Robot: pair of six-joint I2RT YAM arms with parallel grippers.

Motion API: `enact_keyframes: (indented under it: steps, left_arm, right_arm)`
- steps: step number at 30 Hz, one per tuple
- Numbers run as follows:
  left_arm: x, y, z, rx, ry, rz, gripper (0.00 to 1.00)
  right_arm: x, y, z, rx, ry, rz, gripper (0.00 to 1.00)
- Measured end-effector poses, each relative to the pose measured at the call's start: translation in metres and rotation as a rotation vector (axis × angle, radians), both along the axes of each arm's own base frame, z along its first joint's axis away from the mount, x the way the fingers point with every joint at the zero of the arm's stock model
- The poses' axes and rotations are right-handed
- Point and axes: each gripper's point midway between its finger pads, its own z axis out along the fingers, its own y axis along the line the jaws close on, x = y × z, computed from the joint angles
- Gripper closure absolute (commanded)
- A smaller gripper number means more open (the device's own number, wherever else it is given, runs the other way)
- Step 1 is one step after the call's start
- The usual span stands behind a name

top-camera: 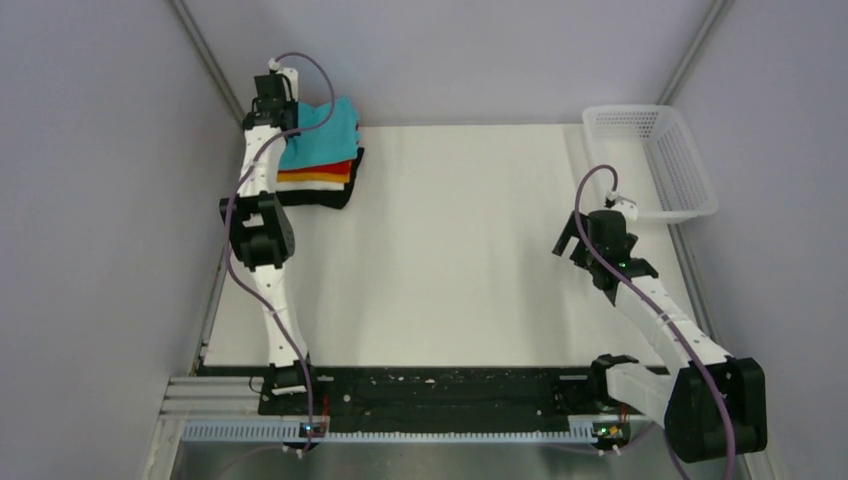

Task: Fold and stack the t-shirts
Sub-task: Put the neatly folded tshirt into the corner of the board with the left arm, then reset both arms

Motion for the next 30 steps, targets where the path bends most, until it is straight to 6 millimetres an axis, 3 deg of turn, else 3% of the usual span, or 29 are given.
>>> enact_keyframes:
  steps: [12, 17, 18, 19, 22, 24, 30]
  left_arm:
    - [0.024, 0.020, 0.000, 0.031, -0.078, 0.019, 0.99]
    - [0.025, 0.030, -0.009, 0.058, -0.069, 0.034, 0.90]
    - [0.025, 0.032, -0.008, 0.063, -0.072, 0.043, 0.86]
    - [0.025, 0.033, -0.006, 0.069, -0.077, 0.050, 0.74]
    - [0.026, 0.044, 0.001, 0.085, -0.108, 0.123, 0.26]
    - [0.025, 0.052, 0.005, 0.089, -0.131, 0.174, 0.04]
    - [-0.005, 0.051, 0.021, -0.015, -0.163, 0.293, 0.01]
  right_arm:
    - [-0.001, -0.003, -0.009, -0.016, 0.034, -0.012, 0.01]
    - [-0.001, -0.005, -0.009, -0.023, 0.034, -0.019, 0.01]
    - [-0.001, -0.005, -0.009, -0.025, 0.035, -0.021, 0.01]
    - [-0.001, -0.006, -0.009, -0.026, 0.035, -0.023, 0.01]
    - [-0.002, -0.007, -0.009, -0.033, 0.038, -0.030, 0.01]
    - [-0.003, -0.008, -0.010, -0.037, 0.044, -0.032, 0.01]
    - [-0.002, -0.009, -0.002, -0.041, 0.036, -0.037, 0.01]
